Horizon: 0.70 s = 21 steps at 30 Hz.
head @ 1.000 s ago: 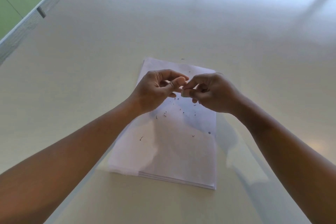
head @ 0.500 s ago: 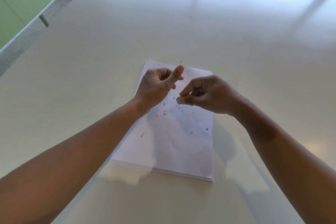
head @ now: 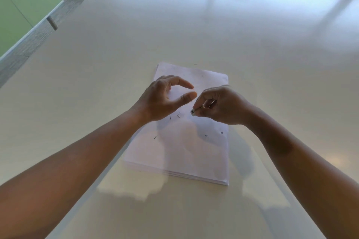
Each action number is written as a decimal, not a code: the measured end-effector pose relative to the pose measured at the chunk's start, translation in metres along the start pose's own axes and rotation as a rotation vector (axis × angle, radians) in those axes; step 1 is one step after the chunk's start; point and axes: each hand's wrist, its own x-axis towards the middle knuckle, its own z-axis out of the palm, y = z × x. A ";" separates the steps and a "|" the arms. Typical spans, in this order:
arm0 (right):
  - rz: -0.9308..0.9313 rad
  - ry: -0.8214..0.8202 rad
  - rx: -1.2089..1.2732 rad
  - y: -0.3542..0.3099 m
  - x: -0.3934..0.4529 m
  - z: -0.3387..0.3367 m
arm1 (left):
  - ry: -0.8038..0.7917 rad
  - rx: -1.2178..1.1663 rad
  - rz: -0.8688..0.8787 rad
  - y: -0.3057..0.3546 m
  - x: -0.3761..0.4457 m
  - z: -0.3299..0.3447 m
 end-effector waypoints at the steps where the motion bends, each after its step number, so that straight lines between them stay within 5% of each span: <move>1: -0.026 0.011 -0.003 0.002 0.001 0.002 | -0.035 0.067 0.033 -0.003 -0.002 -0.001; 5: -0.083 0.066 -0.017 0.003 0.003 0.005 | -0.092 0.128 0.067 -0.008 -0.009 -0.001; 11: 0.055 0.195 0.192 -0.013 0.008 -0.001 | -0.062 -0.262 -0.070 0.009 0.002 -0.006; 21: 0.179 0.280 0.577 -0.039 0.013 -0.023 | 0.006 -0.509 -0.092 0.025 0.020 -0.019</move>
